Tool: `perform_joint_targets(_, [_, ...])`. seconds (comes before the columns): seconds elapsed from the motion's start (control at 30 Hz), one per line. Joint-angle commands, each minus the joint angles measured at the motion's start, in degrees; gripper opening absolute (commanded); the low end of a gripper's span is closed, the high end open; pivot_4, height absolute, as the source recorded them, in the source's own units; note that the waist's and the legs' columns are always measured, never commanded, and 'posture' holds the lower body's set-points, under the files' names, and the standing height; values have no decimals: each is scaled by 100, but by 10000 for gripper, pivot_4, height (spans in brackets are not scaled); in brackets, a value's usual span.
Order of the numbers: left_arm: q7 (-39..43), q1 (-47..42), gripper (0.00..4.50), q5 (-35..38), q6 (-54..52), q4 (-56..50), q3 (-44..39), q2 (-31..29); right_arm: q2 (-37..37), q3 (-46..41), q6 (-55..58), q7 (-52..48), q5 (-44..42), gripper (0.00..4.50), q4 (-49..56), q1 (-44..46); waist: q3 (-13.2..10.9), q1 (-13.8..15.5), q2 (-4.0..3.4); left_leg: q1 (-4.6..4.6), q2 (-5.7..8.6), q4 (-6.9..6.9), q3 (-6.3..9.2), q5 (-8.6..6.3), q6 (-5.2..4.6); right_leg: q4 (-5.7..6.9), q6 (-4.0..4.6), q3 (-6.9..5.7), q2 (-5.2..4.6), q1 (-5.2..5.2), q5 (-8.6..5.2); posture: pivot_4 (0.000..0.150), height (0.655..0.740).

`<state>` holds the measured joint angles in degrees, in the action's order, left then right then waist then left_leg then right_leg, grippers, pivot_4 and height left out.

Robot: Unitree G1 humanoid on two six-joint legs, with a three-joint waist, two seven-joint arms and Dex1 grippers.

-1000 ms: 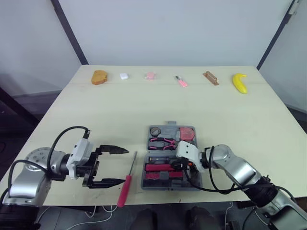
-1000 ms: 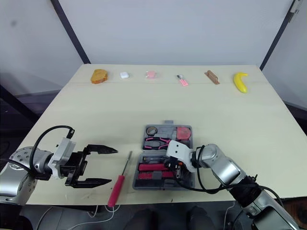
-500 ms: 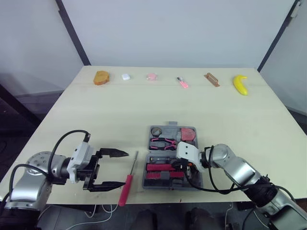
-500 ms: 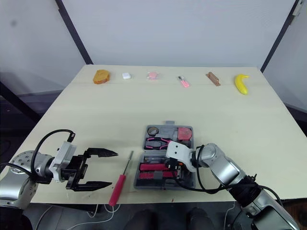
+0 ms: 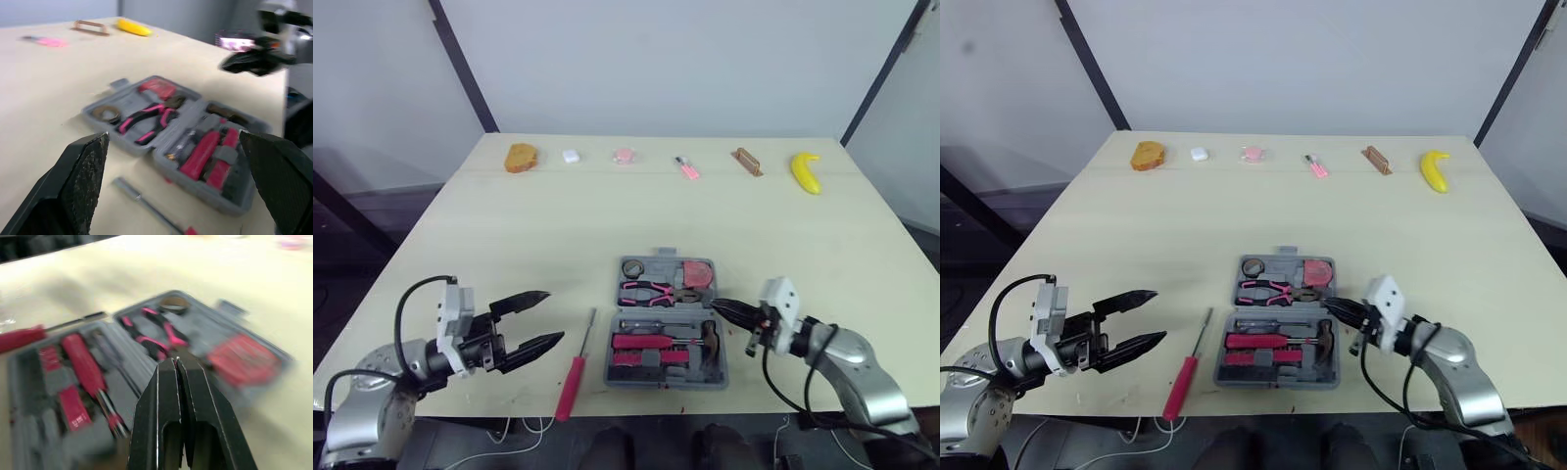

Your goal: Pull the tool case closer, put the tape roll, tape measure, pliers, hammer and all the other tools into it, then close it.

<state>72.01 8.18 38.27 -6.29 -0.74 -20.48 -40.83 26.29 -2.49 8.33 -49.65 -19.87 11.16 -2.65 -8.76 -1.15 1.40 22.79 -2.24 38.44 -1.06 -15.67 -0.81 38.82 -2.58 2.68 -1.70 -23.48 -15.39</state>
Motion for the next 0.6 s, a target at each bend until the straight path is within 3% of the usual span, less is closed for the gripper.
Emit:
perform_joint_targets(0.03, [-251,106,45000,-75,155,81,-285,116,92,-644,-482,-70,-287,757,3,-350,0,5,0,0,0,0,0,0,0,0,0,0,0,0,0,1500,7400])
perform_joint_targets(0.17, [-517,453,45000,-280,383,250,-493,307,163,-1547,-778,-170,-741,757,-53,-1109,2,44,-5,-2,2,-2,-4,0,0,-3,0,3,-1,1,0,1500,7400])
perform_joint_targets(0.27, [-694,621,45000,-289,459,426,-704,425,225,-2034,-887,-249,-981,12308,-131,-1504,2,36,-2,-2,0,-4,-8,0,0,-8,0,5,0,1,0,1500,7400])
perform_joint_targets(0.43, [-831,933,45000,-215,538,596,-1106,497,367,-2644,-1008,-507,-1229,37560,-350,-2098,4,35,-4,-14,-2,-2,-13,0,0,-4,1,14,3,5,-2,1500,7400])
perform_joint_targets(0.47, [-787,1005,45000,-229,590,679,-1172,499,386,-2751,-1026,-579,-1274,44262,-406,-2220,4,37,-4,-14,-2,-3,-15,0,0,-5,0,14,3,5,-2,1500,7400])
perform_joint_targets(0.6, [-578,1195,45000,-299,826,1103,-1380,464,465,-3142,-1150,-859,-1409,44262,-818,-2528,6,37,-3,-14,-1,-3,-20,0,0,-8,0,17,2,5,-2,1500,7400])
